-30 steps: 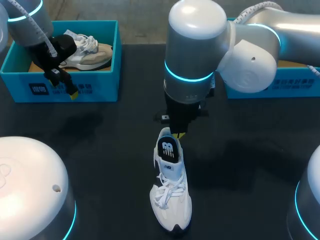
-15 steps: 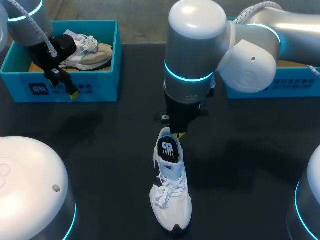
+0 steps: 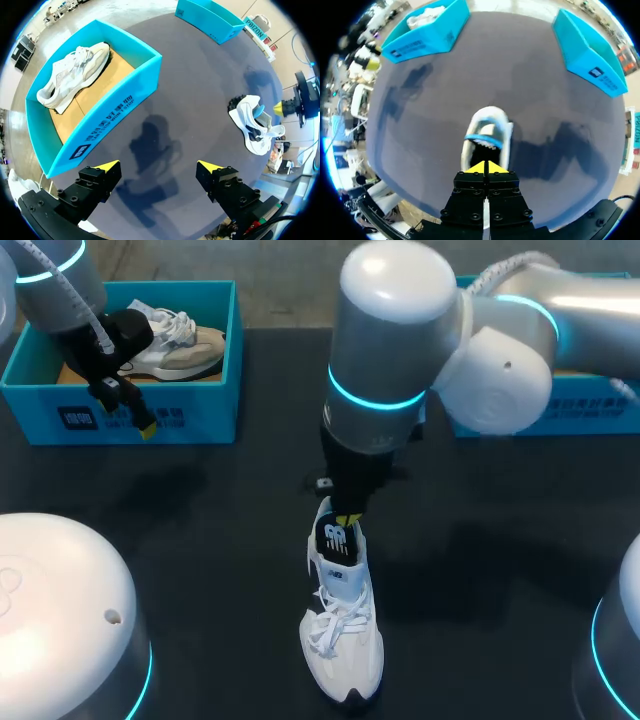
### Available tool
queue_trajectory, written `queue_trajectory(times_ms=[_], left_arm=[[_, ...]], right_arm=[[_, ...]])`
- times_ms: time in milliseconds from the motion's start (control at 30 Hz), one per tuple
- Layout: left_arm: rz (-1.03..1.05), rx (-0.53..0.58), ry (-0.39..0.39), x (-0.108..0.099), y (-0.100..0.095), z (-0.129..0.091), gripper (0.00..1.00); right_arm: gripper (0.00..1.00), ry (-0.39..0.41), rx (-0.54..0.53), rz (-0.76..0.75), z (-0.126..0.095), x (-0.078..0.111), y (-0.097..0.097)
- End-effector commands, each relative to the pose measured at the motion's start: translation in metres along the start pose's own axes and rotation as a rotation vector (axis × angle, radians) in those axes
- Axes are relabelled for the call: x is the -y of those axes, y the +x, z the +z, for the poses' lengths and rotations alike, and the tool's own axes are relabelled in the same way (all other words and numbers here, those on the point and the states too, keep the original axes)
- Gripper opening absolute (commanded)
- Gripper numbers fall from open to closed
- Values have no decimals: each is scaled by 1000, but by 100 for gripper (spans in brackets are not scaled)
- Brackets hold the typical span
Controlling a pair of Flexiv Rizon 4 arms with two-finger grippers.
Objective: Take the shoe out of the shoebox, open the shoe tongue, remove and reinsert the insole, then place the shoe into the shoebox
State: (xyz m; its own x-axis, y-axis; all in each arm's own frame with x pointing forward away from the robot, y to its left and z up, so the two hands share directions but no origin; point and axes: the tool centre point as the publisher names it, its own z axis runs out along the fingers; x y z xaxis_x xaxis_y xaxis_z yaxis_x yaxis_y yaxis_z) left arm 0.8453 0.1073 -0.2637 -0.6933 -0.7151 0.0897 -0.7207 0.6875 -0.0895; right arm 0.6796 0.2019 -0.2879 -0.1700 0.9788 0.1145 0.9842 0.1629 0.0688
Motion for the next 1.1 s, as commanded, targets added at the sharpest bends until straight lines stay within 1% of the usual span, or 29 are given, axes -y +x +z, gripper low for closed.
queue_trajectory(times_ms=[33,100,133,967,1100], left_arm=[[26,-3,-1,-1,4,-1,100],[29,-5,0,-1,4,-1,100],[29,-5,0,-1,4,-1,100],[29,-5,0,-1,4,-1,100],[65,-17,14,-2,4,-1,100]], right_arm=[[0,0,-30,0,22,1,0],[0,0,-29,0,22,0,0],[0,-4,-32,8,21,1,3],[0,-6,-38,5,23,-1,4],[0,-14,-44,3,25,-2,4]])
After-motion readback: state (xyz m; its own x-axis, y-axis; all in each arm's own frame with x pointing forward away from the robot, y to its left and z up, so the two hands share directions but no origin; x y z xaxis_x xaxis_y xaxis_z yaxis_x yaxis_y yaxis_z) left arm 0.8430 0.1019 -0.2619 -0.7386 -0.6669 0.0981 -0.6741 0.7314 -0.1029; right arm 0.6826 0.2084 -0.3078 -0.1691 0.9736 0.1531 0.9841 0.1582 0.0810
